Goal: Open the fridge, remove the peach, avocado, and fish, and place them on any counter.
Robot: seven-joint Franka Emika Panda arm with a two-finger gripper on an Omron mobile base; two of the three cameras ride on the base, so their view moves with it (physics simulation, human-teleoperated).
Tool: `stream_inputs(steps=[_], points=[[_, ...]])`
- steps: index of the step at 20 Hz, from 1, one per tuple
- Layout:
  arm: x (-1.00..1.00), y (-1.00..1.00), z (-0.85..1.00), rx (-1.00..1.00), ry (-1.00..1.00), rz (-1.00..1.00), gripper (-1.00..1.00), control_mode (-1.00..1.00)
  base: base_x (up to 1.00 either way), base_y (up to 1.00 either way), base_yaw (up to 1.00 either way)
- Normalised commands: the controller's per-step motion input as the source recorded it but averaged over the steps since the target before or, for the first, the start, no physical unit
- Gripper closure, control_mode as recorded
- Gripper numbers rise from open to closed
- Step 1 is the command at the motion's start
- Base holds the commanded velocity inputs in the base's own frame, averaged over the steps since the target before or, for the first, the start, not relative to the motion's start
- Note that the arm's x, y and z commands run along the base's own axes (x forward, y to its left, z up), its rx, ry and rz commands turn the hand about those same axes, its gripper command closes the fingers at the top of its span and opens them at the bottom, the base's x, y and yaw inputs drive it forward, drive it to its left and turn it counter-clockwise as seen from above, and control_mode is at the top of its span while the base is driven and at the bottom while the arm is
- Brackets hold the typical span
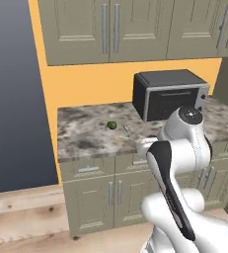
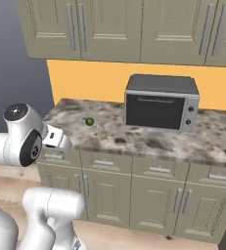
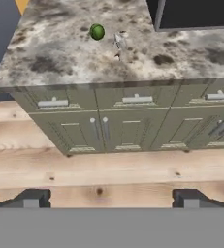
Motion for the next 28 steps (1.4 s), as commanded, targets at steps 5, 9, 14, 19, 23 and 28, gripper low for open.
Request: stream_inputs(steps=[5,9,14,19,23,28], points=[[0.0,0.0,0.0,0.0,0.0,0.0,-1.0,1.0,-1.0,-0.69,-0.1],[0.0,0.0,0.0,0.0,0.0,0.0,-1.0,1.0,-1.0,-0.96,-0.07],[0.0,0.0,0.0,0.0,0.0,0.0,-1.0,1.0,-0.86,-1.0,0.02],[0.0,0.0,0.0,0.0,0.0,0.0,-1.0,1.0,-0.19,-1.0,0.16],[0.0,0.0,0.0,0.0,0.0,0.0,-1.0,1.0,0.03,-1.0,0.23],[0.0,0.0,0.0,0.0,0.0,0.0,-1.0,1.0,0.0,-1.0,0.22]])
